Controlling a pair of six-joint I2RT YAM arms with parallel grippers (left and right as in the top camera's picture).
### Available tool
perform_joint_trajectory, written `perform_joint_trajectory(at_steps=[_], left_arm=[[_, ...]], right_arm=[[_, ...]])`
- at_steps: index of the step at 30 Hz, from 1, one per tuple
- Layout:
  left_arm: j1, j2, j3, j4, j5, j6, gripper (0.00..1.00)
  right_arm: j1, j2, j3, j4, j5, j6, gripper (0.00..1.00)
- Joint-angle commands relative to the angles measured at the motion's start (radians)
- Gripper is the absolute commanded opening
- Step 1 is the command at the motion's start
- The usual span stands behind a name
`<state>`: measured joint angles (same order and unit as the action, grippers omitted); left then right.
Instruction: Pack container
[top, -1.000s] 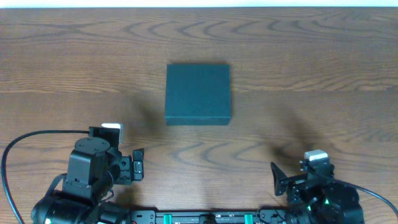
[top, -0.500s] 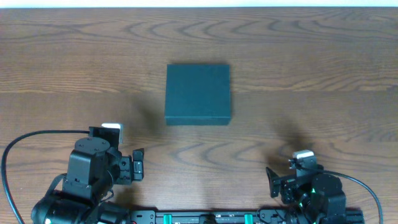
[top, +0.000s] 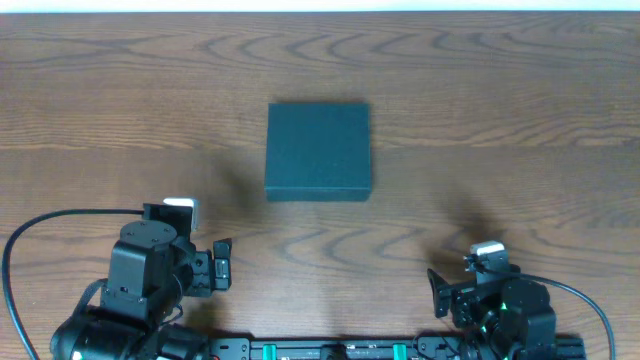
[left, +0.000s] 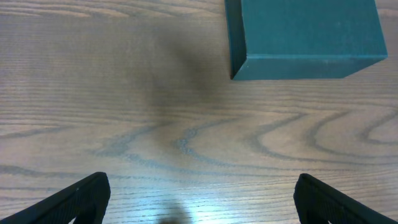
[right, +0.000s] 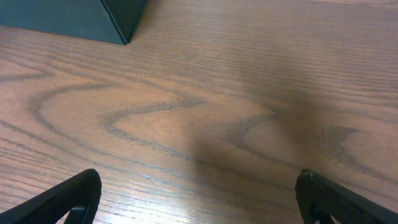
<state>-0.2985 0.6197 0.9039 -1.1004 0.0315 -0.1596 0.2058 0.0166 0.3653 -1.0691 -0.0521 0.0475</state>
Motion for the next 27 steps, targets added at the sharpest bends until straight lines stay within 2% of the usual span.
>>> perform_joint_trajectory(at_steps=[1,9,15,20,27], left_arm=[[-0.003,-0.003,-0.001,-0.003,0.010,-0.005,0.96],[-0.003,-0.003,-0.001,-0.003,0.011,-0.005,0.96],[-0.003,-0.044,-0.025,0.002,-0.110,0.063,0.96],[-0.003,-0.214,-0.185,0.121,-0.072,0.160,0.95],[-0.003,-0.415,-0.394,0.149,-0.029,0.164,0.95]], right_arm=[[-0.008,-0.011,-0.008,-0.003,0.003,-0.012,0.99],[-0.008,-0.011,-0.008,-0.003,0.003,-0.012,0.99],[-0.008,-0.011,-0.008,-0.003,0.003,-0.012,0.99],[-0.008,-0.011,-0.008,-0.003,0.003,-0.012,0.99],[-0.008,-0.011,-0.008,-0.003,0.003,-0.012,0.99]])
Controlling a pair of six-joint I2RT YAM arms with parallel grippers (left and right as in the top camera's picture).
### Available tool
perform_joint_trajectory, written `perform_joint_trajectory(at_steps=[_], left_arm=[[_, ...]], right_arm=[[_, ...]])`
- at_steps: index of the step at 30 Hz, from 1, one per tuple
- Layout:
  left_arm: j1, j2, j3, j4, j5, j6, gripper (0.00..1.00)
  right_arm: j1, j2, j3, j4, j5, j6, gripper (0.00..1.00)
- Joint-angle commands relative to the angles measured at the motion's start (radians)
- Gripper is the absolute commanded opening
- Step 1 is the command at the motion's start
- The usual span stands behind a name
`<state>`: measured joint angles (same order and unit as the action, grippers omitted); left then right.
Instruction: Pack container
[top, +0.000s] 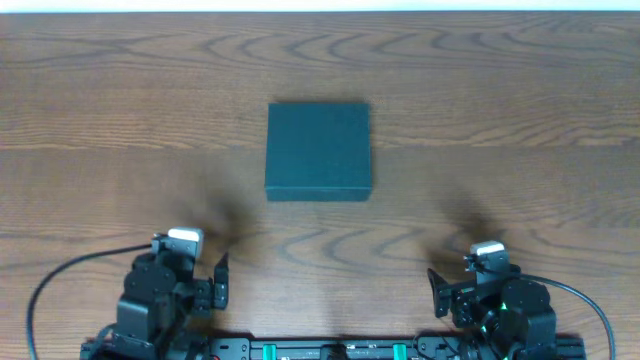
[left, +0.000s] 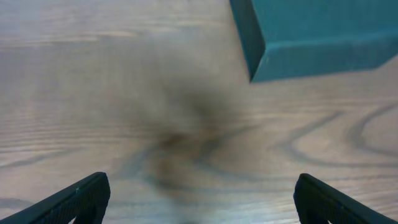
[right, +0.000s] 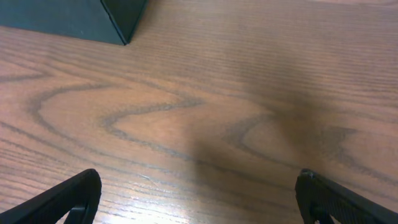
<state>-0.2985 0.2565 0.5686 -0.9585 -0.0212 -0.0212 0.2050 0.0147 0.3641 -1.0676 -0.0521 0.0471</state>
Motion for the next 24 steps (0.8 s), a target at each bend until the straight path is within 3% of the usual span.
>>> perform_joint_trajectory(at_steps=[1,9,17,24], left_arm=[[-0.003,-0.082,-0.095,0.013,0.030,0.026,0.96],[-0.003,-0.207,-0.233,0.029,0.101,0.077,0.96],[-0.003,-0.223,-0.240,-0.078,0.101,0.049,0.95],[-0.003,-0.225,-0.240,-0.075,0.054,0.052,0.96]], right_arm=[[-0.008,-0.009,-0.007,-0.005,0.003,-0.011,0.99],[-0.008,-0.009,-0.007,-0.005,0.003,-0.011,0.99],[-0.008,-0.009,-0.007,-0.005,0.003,-0.011,0.99],[-0.008,-0.009,-0.007,-0.005,0.003,-0.011,0.99]])
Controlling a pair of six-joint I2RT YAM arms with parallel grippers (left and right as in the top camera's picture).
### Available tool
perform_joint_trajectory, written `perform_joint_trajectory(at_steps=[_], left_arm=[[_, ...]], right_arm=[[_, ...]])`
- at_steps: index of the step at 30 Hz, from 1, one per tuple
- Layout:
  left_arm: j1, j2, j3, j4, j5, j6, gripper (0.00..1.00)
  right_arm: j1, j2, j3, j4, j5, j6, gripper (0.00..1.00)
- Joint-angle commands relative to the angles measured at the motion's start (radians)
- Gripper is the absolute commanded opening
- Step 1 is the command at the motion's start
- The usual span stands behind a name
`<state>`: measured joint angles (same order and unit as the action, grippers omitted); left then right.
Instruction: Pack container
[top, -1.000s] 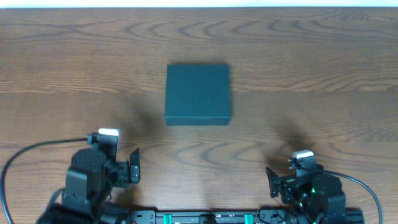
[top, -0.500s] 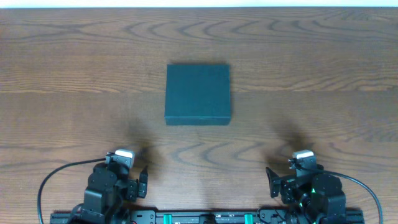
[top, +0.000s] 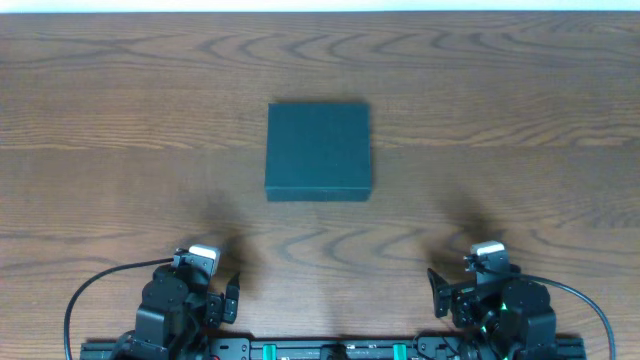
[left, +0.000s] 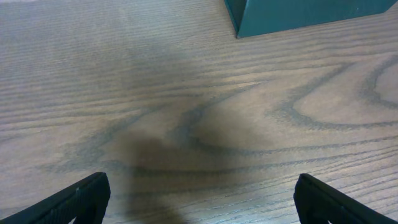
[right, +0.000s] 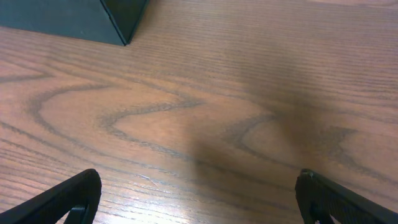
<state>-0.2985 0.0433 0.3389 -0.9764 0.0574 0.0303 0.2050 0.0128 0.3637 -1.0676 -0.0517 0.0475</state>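
Note:
A closed dark teal box (top: 318, 151) lies flat in the middle of the wooden table. Its near corner shows at the top of the left wrist view (left: 305, 14) and at the top left of the right wrist view (right: 74, 18). My left gripper (left: 199, 202) sits at the table's near left edge (top: 205, 290), open, with bare wood between its fingers. At the near right edge my right gripper (right: 198, 199), also seen from overhead (top: 470, 285), is open and holds nothing. Both stand well short of the box.
The wooden table (top: 520, 120) carries only the box. The arms' bases and a black rail (top: 330, 350) run along the near edge, with cables looping out at both sides.
My left arm has drawn back further toward the near edge and a little right. In its view the box has slid up to the top edge. The right arm has not moved.
The left arm stood raised and forward at the near left, with the box's front face plain in its view. Then it was lower and nearer its base, and now it is tucked at the table edge. Both grippers stayed open. The box and right arm never shifted.

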Motion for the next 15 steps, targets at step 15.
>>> perform_joint_trajectory(at_steps=[15], left_arm=[[-0.003,-0.040,-0.011,-0.055,-0.024,0.000,0.95]], right_arm=[[-0.008,-0.007,-0.007,-0.005,0.002,-0.012,0.99]])
